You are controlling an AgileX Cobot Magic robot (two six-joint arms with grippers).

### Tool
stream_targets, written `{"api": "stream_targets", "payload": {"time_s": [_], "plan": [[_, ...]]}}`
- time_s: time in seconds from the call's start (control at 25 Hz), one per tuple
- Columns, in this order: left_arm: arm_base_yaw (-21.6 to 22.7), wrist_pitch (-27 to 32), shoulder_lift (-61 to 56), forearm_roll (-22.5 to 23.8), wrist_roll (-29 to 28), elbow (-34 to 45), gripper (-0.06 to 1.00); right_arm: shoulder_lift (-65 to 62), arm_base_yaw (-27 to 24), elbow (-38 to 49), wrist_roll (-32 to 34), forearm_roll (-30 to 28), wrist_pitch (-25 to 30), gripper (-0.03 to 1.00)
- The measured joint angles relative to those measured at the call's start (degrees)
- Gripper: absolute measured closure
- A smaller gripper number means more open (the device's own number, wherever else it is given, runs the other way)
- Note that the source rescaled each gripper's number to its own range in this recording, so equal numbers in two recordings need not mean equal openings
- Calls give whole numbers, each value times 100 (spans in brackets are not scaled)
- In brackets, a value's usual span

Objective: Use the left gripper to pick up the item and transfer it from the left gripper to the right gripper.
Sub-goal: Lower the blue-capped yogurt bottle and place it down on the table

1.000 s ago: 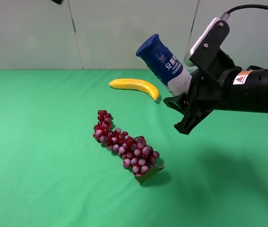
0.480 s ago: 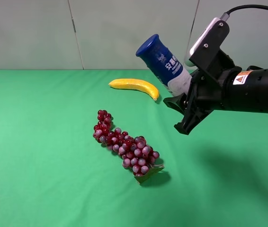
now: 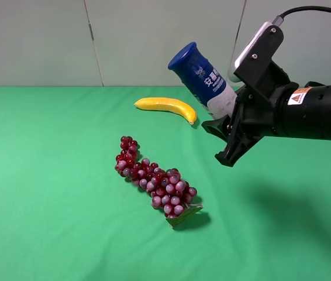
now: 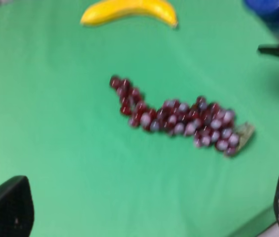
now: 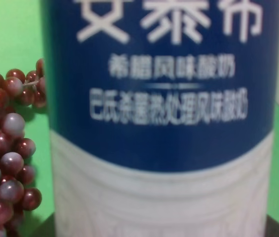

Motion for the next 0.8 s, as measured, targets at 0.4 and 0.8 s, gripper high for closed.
{"api": "stream_targets", "payload": {"time_s": [0.4,0.8], "plan": [[0,-73,-2581,51,-36,2105,-4,0,0,0,12,0,46,97],[0,-168,-4015,86,135,3138,-4,0,0,0,99,0,138,97]]}}
